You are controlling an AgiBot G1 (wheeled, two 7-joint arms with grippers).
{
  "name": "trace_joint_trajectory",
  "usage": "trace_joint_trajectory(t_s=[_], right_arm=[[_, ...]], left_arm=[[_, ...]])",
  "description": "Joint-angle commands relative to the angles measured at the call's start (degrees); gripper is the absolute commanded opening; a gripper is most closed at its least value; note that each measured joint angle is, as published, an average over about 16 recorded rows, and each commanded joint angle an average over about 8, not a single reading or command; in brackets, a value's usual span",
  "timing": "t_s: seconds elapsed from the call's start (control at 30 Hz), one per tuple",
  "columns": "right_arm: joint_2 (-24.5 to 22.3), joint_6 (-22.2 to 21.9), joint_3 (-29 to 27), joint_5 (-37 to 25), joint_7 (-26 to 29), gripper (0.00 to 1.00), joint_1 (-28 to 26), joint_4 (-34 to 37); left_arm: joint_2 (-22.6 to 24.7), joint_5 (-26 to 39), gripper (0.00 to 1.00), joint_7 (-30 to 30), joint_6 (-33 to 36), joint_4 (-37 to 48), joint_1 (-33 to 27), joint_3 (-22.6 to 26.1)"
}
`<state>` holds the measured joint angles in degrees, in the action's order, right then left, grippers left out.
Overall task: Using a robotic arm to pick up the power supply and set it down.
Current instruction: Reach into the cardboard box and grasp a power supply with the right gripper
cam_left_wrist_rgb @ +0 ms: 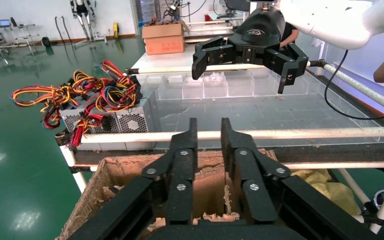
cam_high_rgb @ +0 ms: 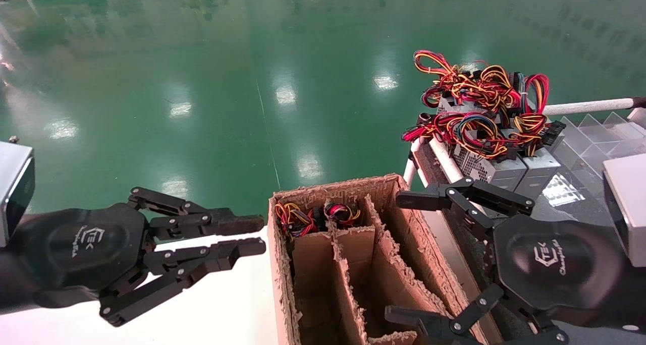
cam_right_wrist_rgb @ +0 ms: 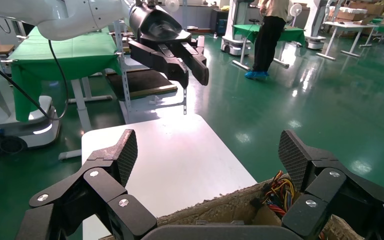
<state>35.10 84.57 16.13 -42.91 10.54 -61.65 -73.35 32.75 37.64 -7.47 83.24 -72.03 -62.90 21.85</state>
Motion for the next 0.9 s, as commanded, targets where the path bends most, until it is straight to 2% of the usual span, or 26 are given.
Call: trace_joint_trajectory(t_s=[0.03, 0.27, 0.5, 0.53, 0.77, 0.8, 0.9], right_arm=[[-0.1, 0.1, 0.0, 0.1, 0.0, 1.00, 0.0, 0.0], [1.6, -6.5, 1.4, -6.5, -0.3, 1.00, -1.1, 0.8], [7.6, -14.8, 7.8, -20.5, 4.2, 1.00, -7.2, 4.2], [8.8, -15.8, 9.0, -22.6, 5.2, 0.91, -8.2, 5.0], [16.4, -19.8, 15.1, -33.0, 9.5, 0.03, -13.0, 10.6], [17.3, -20.2, 15.6, -33.8, 9.6, 0.00, -13.4, 11.4], [19.6, -21.5, 16.8, -36.0, 9.6, 0.00, -14.1, 13.5]], left_arm=[[0.0, 0.0, 1.00, 0.0, 0.0, 0.0, 0.0, 0.0], [0.0, 0.0, 1.00, 0.0, 0.0, 0.0, 0.0, 0.0], [0.0, 0.0, 1.00, 0.0, 0.0, 0.0, 0.0, 0.0], [0.0, 0.0, 1.00, 0.0, 0.0, 0.0, 0.0, 0.0], [0.0, 0.0, 1.00, 0.0, 0.0, 0.0, 0.0, 0.0], [0.0, 0.0, 1.00, 0.0, 0.0, 0.0, 0.0, 0.0], [0.0, 0.0, 1.00, 0.0, 0.0, 0.0, 0.0, 0.0]])
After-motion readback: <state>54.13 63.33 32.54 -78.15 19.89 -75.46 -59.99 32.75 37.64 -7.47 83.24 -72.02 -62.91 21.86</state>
